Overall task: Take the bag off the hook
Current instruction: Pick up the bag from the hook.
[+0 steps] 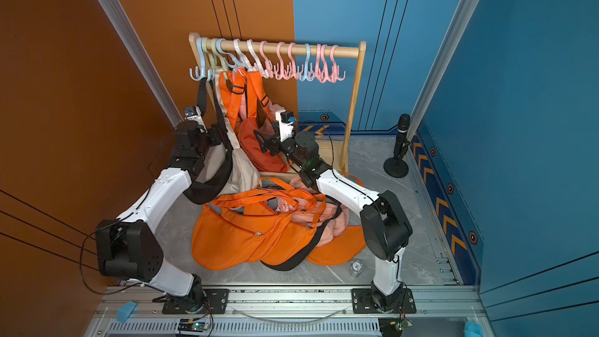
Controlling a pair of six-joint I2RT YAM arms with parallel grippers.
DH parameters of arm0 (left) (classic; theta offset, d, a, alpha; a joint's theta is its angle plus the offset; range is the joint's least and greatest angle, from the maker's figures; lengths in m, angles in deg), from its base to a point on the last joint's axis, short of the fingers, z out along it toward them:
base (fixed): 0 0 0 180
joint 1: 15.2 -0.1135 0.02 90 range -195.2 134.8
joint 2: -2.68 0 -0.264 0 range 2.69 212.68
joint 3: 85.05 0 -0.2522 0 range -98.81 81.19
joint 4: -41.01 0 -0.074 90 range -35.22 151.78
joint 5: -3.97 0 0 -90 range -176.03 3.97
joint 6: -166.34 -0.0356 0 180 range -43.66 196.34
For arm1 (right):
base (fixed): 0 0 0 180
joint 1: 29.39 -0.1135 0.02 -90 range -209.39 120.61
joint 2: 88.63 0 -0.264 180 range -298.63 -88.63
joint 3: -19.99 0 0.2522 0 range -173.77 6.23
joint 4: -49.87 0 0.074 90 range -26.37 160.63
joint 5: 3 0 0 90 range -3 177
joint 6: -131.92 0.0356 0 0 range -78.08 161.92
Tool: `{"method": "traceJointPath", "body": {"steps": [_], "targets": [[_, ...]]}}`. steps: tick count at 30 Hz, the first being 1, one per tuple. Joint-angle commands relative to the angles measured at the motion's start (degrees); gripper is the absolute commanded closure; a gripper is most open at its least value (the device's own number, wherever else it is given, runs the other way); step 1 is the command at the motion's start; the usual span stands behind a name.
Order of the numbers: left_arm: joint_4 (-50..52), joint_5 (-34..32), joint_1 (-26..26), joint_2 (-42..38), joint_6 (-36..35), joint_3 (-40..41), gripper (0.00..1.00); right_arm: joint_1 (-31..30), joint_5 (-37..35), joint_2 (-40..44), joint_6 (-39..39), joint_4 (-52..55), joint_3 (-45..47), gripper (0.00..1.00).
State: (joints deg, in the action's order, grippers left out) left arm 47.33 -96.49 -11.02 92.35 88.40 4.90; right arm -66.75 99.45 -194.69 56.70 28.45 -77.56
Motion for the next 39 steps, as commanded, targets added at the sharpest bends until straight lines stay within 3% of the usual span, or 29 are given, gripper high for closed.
{"method": "traceJointPath", "body": {"steps": [1, 5, 12, 13, 17, 23, 24, 25, 39], "targets": [[-2.21, 4.32, 0.72, 2.12, 0.16, -4.27, 0.38, 0.91, 1.18, 2.28, -0.74, -0.50, 1.67, 0.15], [-2.07, 6.91, 0.74, 4.37, 0.35, -7.72, 0.26, 1.59, 1.27, 2.68, -0.32, -0.43, 2.62, 0.15], [0.87, 8.26, 0.31, 8.80, 1.52, -13.53, 0.32, 2.34, 1.65, 3.00, 0.16, -0.33, 3.19, 0.15], [1.41, 8.41, 0.21, 9.47, 1.65, -14.51, 0.34, 2.38, 1.70, 3.07, 0.18, -0.24, 3.36, 0.15], [2.61, 9.58, -0.12, 11.05, 2.62, -17.02, 0.61, 2.56, 1.67, 3.69, 0.00, 0.20, 4.02, 0.15], [2.63, 10.19, 0.31, 8.39, 2.19, -15.50, 0.86, 3.00, 1.77, 3.72, 0.20, 0.59, 4.09, 0.15], [2.69, 10.19, 0.46, 7.56, 2.18, -14.94, 0.96, 2.97, 1.99, 3.59, 0.36, 0.66, 3.82, 0.15], [2.70, 10.04, 0.47, 6.87, 2.18, -14.43, 1.00, 2.93, 2.09, 3.50, 0.34, 0.77, 3.57, 0.15], [6.63, 17.45, 1.17, 1.16, 5.08, -13.88, 0.98, 2.80, 4.03, 2.53, 0.27, 5.06, -0.21, 0.13]]}}
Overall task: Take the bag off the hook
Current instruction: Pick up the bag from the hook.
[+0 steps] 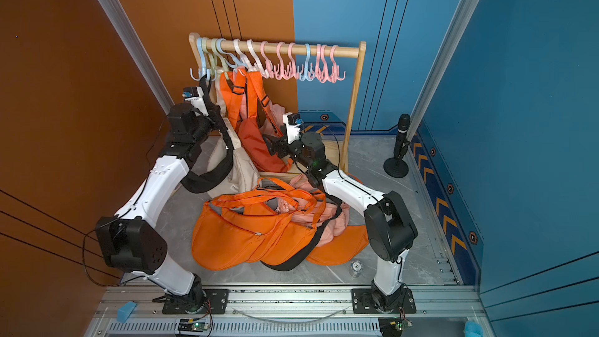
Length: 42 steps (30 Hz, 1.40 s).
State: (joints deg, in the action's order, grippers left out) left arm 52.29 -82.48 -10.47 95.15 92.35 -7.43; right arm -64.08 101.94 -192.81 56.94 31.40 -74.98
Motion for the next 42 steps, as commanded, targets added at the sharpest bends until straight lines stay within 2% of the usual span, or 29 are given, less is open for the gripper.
{"method": "traceJointPath", "body": {"steps": [1, 4, 8, 18, 23, 26, 31, 36, 42], "targets": [[2.03, 3.32, 0.71, -1.84, 1.05, -1.48, 0.93, 0.16, 1.71, 0.65, 0.00, 2.42, -3.04, 0.12], [2.35, 3.47, 0.72, -2.31, 1.13, -0.69, 0.88, 0.37, 1.94, 0.71, 0.12, 2.62, -3.17, 0.12], [2.39, 5.00, 0.85, -2.29, 1.78, -0.72, 0.99, 0.37, 1.99, 0.40, 0.47, 2.80, -3.41, 0.11], [3.85, 9.45, 3.25, -1.49, 3.05, -5.42, 1.00, 0.55, 3.04, -0.11, 0.21, 4.29, -5.00, 0.10], [5.77, 13.22, 5.51, -1.64, 3.92, -9.22, 1.00, 2.47, 8.20, -0.07, 0.35, 5.96, -6.99, 0.07], [7.34, 15.66, 6.58, -2.07, 4.12, -11.28, 1.00, 3.47, 10.74, -0.08, -0.12, 8.20, -9.45, 0.00], [7.49, 21.39, 7.54, -2.63, 6.95, -12.63, 1.00, 3.36, 14.83, -0.96, -2.61, 11.56, -14.28, 0.00], [8.02, 22.95, 7.75, -3.30, 7.70, -11.45, 1.00, 2.85, 17.55, -5.65, -3.97, 11.94, -20.61, 0.00], [6.09, 24.45, 6.86, -7.75, 9.52, -5.31, 1.00, 3.27, 24.59, -15.68, 1.31, 8.57, -31.00, 0.00]]}}
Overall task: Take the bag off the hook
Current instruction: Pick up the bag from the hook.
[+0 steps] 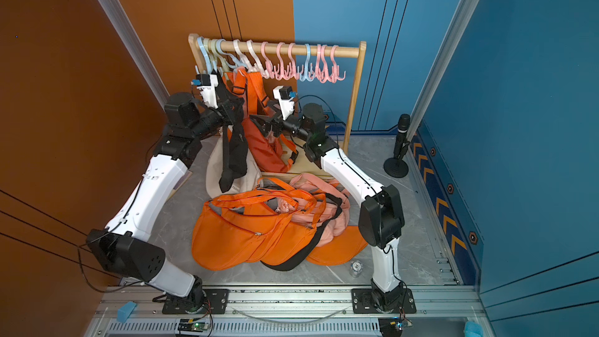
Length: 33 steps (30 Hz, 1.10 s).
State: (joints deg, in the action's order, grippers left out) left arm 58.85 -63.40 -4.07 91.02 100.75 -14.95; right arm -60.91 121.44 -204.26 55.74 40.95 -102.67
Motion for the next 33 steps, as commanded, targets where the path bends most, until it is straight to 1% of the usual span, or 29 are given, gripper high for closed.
{"method": "traceJointPath", "body": {"steps": [1, 5, 11, 20, 23, 26, 33], "targets": [[-0.93, 5.70, 0.31, -4.31, 1.57, 2.89, 1.00, -0.14, 5.95, -5.90, 3.02, -1.23, -5.21, 0.00], [-0.59, 6.69, -0.07, -5.80, 2.31, 3.41, 1.00, -1.45, 7.47, -10.64, 3.45, 0.10, -12.38, 0.00], [-0.88, 7.49, -0.07, -6.51, 3.19, 4.27, 1.00, -2.52, 8.01, -13.51, 3.84, -0.97, -17.31, 0.00], [-1.18, 6.99, -0.31, -5.85, 3.20, 5.08, 1.00, -3.25, 10.52, -12.65, 4.75, -2.96, -16.63, 0.03], [-1.50, 7.33, -0.06, -5.43, 3.58, 4.91, 1.00, -3.44, 9.68, -12.02, 3.94, -3.27, -15.61, 0.04], [-1.41, 7.35, 0.27, -5.19, 3.70, 4.74, 1.00, -3.45, 8.81, -12.56, 4.58, -3.69, -17.14, 0.08], [-1.02, 6.99, 0.31, -5.19, 3.43, 5.08, 1.00, -3.78, 9.68, -15.60, 6.57, -2.65, -23.80, 0.22]]}}
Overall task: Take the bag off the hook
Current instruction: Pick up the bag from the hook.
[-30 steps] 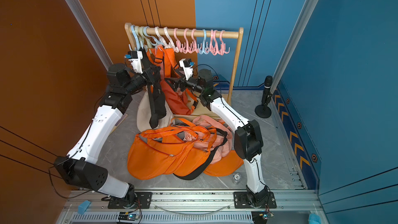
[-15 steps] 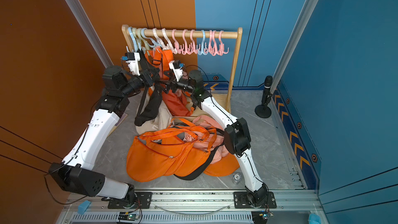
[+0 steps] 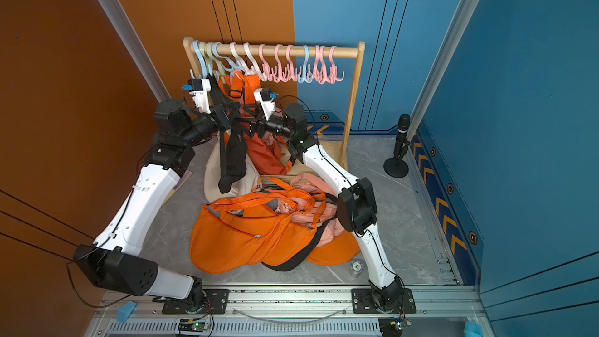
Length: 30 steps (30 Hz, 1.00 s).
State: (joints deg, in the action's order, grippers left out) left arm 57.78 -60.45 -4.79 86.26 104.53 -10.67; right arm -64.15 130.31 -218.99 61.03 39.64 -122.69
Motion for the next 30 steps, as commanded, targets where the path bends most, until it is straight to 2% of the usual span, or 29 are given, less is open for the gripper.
{"method": "traceJointPath", "body": {"steps": [1, 4, 6, 9, 13, 14, 21, 23, 28, 30], "targets": [[0.00, 4.08, 1.09, -0.30, -0.33, 0.80, 1.00, -0.73, 0.94, -1.24, 1.44, -1.26, -4.58, 0.24], [0.02, 3.94, 1.17, 0.01, -0.42, 0.80, 1.00, -1.18, 1.13, -1.47, 1.58, -0.97, -5.45, 0.32], [-0.10, 3.82, 1.27, 0.14, -0.33, 0.73, 1.00, -1.38, 1.03, -1.48, 1.37, -0.72, -5.42, 0.42], [-0.16, 3.86, 1.25, 0.19, -0.34, 0.62, 1.00, -1.47, 0.90, -1.65, 1.62, -0.68, -5.46, 0.62], [-0.06, 3.83, 1.01, 0.02, -0.48, 0.97, 1.00, -1.42, 0.81, -1.50, 2.11, -0.63, -5.12, 0.95], [-0.09, 3.80, 0.95, -0.14, -0.38, 1.19, 1.00, -1.34, 0.70, -1.33, 2.15, -0.58, -4.86, 1.00], [-0.34, 1.50, -0.39, -3.32, 0.12, 5.19, 0.98, -0.48, -1.16, 1.08, 2.60, -2.46, -0.14, 1.00], [-0.24, -0.52, -1.13, -5.35, -0.09, 7.69, 0.86, -0.15, -1.38, 2.07, 2.60, -2.62, 1.50, 1.00], [0.87, -5.27, -3.57, -11.66, -1.34, 13.83, 0.40, 1.08, -2.74, 4.57, 2.07, -2.58, 5.87, 1.00], [2.45, -5.86, -4.42, -14.22, -2.40, 15.43, 0.29, 1.66, -3.30, 5.51, 1.81, -2.55, 7.35, 1.00]]}}
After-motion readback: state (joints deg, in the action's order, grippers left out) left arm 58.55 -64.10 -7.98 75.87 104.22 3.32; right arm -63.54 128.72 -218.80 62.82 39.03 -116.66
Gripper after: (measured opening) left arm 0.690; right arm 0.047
